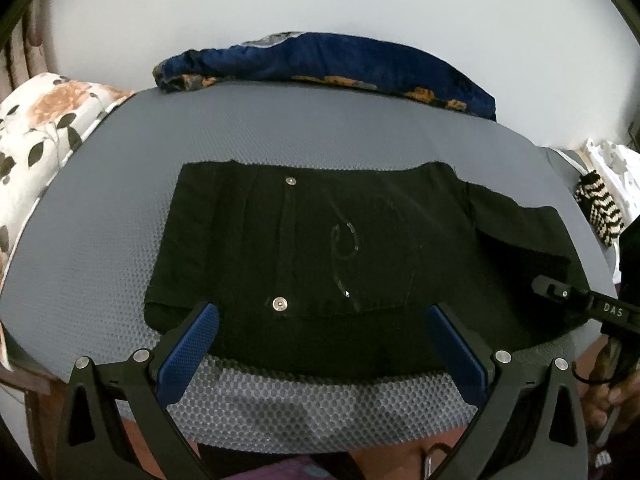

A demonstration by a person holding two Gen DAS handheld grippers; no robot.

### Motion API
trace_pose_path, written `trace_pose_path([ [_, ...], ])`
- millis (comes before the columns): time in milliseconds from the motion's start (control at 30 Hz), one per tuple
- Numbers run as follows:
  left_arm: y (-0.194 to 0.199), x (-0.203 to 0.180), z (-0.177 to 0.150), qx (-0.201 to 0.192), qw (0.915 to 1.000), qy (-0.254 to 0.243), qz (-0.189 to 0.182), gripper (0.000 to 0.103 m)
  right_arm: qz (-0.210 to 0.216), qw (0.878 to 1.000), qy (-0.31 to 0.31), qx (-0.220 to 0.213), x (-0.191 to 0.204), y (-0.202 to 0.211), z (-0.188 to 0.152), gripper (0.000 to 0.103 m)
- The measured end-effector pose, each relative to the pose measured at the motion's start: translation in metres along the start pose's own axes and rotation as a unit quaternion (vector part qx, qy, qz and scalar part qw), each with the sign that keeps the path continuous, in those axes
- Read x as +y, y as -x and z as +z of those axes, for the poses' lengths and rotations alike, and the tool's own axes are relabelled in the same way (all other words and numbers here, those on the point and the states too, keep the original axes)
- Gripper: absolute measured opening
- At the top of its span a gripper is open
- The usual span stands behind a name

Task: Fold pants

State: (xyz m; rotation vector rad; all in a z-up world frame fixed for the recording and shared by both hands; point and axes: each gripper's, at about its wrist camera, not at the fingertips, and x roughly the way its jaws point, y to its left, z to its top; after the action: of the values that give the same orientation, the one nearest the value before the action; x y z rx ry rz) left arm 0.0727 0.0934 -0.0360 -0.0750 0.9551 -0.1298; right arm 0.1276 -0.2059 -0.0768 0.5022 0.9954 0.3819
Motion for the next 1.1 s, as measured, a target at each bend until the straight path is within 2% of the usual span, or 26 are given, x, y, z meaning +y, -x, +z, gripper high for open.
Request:
trace_pose_path([
  [267, -0.009, -0.001, -0.005, 0.018, 0.9998, -0.004, -0.001, 0.103, -0.04, 0.997, 0.058, 0.007, 0.018, -0.016, -0.012, 0.008],
  [667, -0.017, -0.006, -0.011, 0.036, 0.9991, -0.021, -0.001, 0.103, -0.069, 0.989, 0.129, 0.01, 0.037, -0.017, -0.032, 0.009],
  [767, -0.019, -0.007, -0.012, 0.039, 0.9989, -0.024, 0.001, 0.103, -0.061, 0.986, 0.152, 0.017, 0.042, -0.017, -0.039, 0.017],
  [800, -0.019, -0.007, -0.012, 0.04, 0.9989, -0.025, 0.002, 0.103, -0.042, 0.987, 0.155, 0.02, 0.043, -0.013, -0.041, 0.024],
  [833, -0.019, -0.007, -0.012, 0.04, 0.9989, -0.025, 0.002, 0.103, -0.022, 0.988, 0.152, 0.024, 0.042, -0.008, -0.04, 0.033],
  [867, -0.018, -0.006, -0.011, 0.04, 0.9989, -0.024, 0.001, 0.103, 0.018, 0.991, 0.13, 0.028, 0.035, 0.002, -0.036, 0.036],
  [933, -0.014, -0.007, -0.008, 0.034, 0.9991, -0.023, -0.008, 0.103, 0.067, 0.996, 0.054, -0.001, 0.009, 0.027, -0.02, 0.036],
  [1000, -0.011, -0.01, -0.003, 0.026, 0.9989, -0.028, -0.027, 0.103, 0.07, 0.997, -0.007, -0.038, -0.022, 0.05, -0.002, 0.037],
  [1100, -0.007, -0.023, 0.01, 0.015, 0.9962, -0.043, -0.075, 0.103, 0.058, 0.992, -0.089, -0.073, -0.072, 0.074, 0.017, 0.037],
])
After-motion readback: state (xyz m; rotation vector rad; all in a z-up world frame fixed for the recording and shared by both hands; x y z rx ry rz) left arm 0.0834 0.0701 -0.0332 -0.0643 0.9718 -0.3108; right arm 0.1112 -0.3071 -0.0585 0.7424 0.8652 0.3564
